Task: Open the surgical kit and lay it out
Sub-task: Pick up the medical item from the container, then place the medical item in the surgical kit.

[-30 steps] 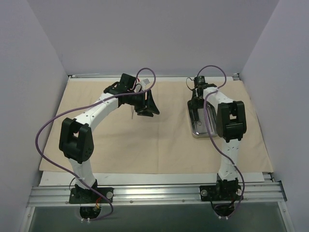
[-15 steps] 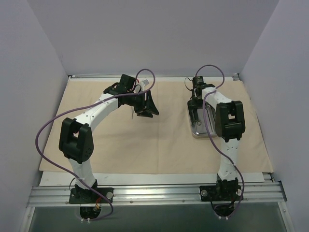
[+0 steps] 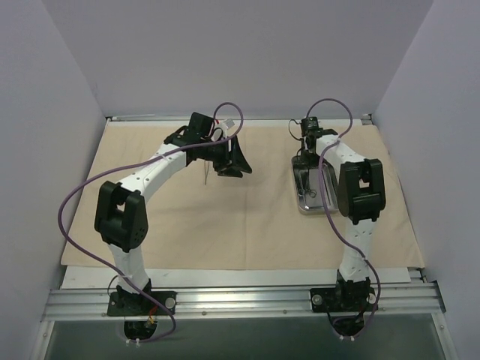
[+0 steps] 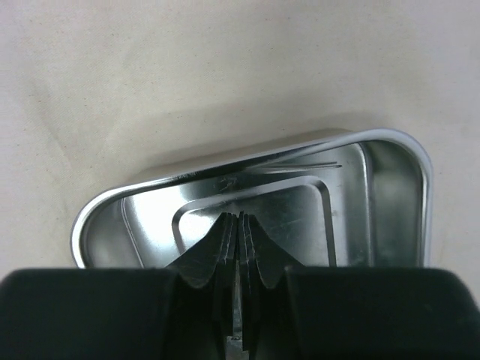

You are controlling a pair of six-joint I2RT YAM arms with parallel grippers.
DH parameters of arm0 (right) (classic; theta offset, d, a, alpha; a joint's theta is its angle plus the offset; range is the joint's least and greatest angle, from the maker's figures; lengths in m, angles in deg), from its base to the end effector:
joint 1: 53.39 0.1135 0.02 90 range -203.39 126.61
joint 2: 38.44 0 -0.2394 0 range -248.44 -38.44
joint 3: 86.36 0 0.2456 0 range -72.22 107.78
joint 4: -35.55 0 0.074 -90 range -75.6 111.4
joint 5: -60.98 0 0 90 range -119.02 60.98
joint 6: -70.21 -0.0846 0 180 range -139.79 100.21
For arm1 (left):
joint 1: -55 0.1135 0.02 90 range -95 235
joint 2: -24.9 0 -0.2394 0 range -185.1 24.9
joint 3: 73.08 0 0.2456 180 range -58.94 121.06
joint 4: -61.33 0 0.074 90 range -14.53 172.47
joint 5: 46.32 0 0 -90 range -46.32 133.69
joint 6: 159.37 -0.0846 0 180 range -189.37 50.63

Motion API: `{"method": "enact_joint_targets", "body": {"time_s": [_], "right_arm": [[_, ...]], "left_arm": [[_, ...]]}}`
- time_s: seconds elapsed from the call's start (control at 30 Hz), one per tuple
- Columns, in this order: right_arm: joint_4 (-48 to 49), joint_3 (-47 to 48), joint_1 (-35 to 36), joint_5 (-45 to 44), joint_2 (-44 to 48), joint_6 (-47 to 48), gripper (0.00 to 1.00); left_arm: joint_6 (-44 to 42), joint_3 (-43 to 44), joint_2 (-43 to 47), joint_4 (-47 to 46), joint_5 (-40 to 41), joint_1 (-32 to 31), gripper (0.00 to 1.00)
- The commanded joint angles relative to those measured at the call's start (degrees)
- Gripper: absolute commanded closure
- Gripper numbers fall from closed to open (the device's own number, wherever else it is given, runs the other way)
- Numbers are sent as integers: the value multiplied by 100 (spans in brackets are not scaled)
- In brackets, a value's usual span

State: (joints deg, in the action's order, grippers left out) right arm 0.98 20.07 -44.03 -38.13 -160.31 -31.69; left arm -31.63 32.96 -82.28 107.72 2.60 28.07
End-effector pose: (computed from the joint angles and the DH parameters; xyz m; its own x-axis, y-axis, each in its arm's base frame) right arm 0.4801 0.0656 0.1307 -0.7521 0.0824 -0.6539 0.0970 0.9952 0.0138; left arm 0.3576 -0.2440 0.2357 -0.9711 -0.0242 -0.2373 0.1803 0.5770 -0.7966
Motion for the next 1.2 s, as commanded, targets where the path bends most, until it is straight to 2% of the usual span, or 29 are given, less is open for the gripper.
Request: {"method": "enact_joint_targets", "body": {"time_s": [0.0, 0.3, 0.5, 0.6, 0.83, 1.17], "right_arm": [[-164, -44, -49, -215, 585, 4, 100], [-111, -115, -84, -118, 822, -93, 100], [-32, -185, -93, -4, 840, -172, 100], [-23, -290, -93, 49, 892, -251, 100], [12, -528, -93, 146, 1103, -409, 100], [21, -765, -137, 295, 1648, -629, 100]], "left_arm": [[260, 276, -154, -596, -163, -109, 41], [314, 645, -383, -904, -58, -294, 41], [-221, 478, -558, -1984, 574, -672, 38], [-398, 452, -857, -2748, 549, -821, 37], [-127, 443, -1594, -4550, 707, -989, 37], [269, 1067, -2290, -5343, 777, -1226, 37]]}}
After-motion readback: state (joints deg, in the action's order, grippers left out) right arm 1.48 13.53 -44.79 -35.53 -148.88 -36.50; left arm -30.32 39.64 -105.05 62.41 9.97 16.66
